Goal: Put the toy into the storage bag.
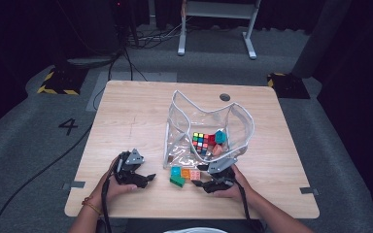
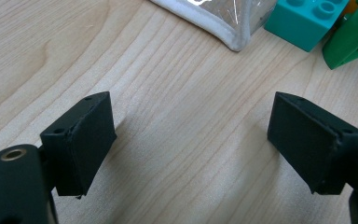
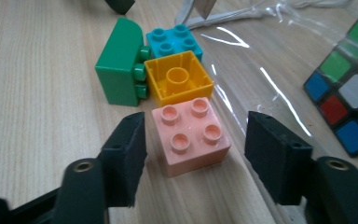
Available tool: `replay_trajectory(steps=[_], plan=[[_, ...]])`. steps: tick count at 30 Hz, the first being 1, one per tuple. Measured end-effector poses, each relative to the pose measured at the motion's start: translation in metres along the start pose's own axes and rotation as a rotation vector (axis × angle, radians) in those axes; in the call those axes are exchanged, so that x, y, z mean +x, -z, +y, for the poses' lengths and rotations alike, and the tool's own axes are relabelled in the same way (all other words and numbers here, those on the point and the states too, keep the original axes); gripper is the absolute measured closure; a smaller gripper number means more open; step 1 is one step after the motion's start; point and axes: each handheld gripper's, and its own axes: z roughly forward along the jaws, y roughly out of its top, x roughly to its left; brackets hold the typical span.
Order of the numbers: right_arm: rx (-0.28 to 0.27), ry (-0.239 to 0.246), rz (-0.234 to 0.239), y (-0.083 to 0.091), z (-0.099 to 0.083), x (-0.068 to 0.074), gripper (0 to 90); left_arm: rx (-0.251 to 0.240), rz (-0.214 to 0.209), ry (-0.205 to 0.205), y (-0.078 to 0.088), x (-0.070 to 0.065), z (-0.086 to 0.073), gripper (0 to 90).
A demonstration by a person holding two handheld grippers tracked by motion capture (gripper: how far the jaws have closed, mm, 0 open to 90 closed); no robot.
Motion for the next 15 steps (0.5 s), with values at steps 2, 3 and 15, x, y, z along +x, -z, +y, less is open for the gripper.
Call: replay_trajectory(steps=[2,3,15], plan=[[-0.016,0.051,0.020,-0.0036,0.0006,-0.0019,47.8,0.000,0.001,0.000,0.0000,0.0000,0.0000,15.0],[-0.016,0.051,0.020,-0.0036,0.0006,-0.0019,47.8,0.000,0.001,0.000,0.0000,0.0000,0.0000,15.0],[0.010,0.080,0.044,0.0009,-0.0008,-0.0002,59.2,0.000,0.000,0.000,0.0000,0.0000,0.0000,15.1]])
